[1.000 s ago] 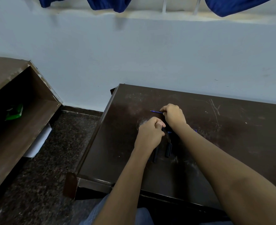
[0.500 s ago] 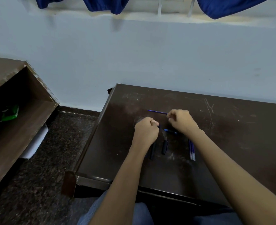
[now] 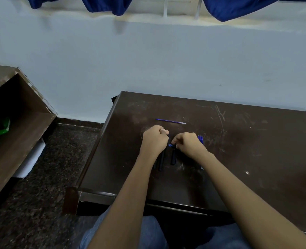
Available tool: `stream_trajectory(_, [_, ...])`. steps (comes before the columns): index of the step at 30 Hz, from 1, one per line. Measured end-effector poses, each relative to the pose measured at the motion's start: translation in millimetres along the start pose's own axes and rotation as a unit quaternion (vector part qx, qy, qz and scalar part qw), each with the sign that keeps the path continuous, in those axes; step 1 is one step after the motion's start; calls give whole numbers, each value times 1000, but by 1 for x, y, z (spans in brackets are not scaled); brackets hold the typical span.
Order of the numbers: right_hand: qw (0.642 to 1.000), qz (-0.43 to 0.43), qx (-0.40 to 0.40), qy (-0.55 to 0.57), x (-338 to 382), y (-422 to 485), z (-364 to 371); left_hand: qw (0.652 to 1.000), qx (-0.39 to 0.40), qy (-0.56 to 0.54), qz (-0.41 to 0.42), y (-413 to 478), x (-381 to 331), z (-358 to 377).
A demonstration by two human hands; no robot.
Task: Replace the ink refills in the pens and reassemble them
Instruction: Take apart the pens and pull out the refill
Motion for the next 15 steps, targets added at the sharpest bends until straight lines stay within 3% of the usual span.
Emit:
stream_trajectory(12, [999, -40, 5, 14, 11, -12, 1, 999, 10, 42, 18, -2, -4, 0])
stream_trajectory(15, [998, -25, -46, 29, 10, -13, -12, 998, 5, 37, 43, -4, -3, -1])
Point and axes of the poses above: each hand's wrist, its own y-axis towards the middle knuckle, its own z-axis out of the palm, x = y × z, the point moved 2 cm from there along y, towards the middle knuckle, and after that the axes turned 5 degrees about x, right-handed, at the moved point
